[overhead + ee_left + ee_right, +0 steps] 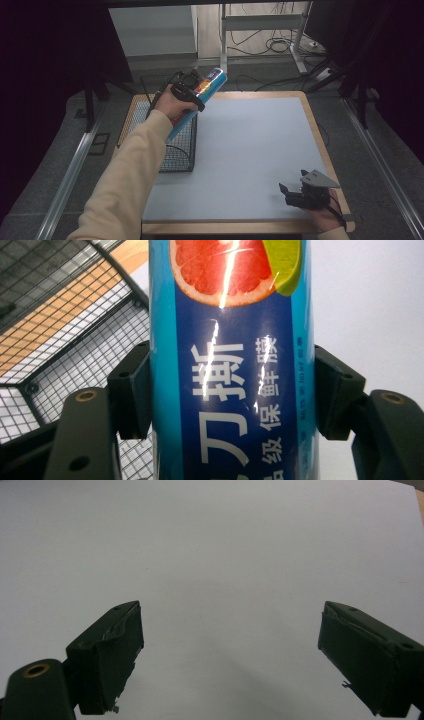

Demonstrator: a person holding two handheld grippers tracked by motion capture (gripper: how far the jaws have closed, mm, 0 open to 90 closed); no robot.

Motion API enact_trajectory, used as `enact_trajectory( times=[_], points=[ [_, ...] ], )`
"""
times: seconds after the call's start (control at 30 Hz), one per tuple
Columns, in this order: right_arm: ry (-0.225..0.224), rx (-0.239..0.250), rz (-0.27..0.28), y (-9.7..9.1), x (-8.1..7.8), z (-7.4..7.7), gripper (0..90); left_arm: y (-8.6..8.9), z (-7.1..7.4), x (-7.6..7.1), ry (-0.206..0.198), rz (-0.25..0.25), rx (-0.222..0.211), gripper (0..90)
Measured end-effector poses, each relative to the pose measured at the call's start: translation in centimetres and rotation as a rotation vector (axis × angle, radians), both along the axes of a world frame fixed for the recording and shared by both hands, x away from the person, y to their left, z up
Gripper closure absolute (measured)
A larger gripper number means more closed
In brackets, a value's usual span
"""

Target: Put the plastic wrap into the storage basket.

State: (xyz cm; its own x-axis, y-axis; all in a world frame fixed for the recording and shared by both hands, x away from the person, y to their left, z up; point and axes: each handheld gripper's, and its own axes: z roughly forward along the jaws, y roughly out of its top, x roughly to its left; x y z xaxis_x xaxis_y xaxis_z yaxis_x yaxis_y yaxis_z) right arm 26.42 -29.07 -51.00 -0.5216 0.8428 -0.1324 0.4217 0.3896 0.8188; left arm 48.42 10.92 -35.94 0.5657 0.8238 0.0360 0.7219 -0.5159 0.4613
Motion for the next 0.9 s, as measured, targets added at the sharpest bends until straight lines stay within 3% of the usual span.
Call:
enact_trajectory(
  times=[0.47,0.9],
  points=[
    [0.005,-0.005,0.000,0.0,0.1,-0.1,11.7,2.0,-1.2,0.6,0.000,0.041,0.010,31.9],
    [0.010,-0.012,-0.008,-0.2,0.2,-0.3,11.7,2.7,-3.6,2.7,0.008,0.066,0.021,31.9]
  ],
)
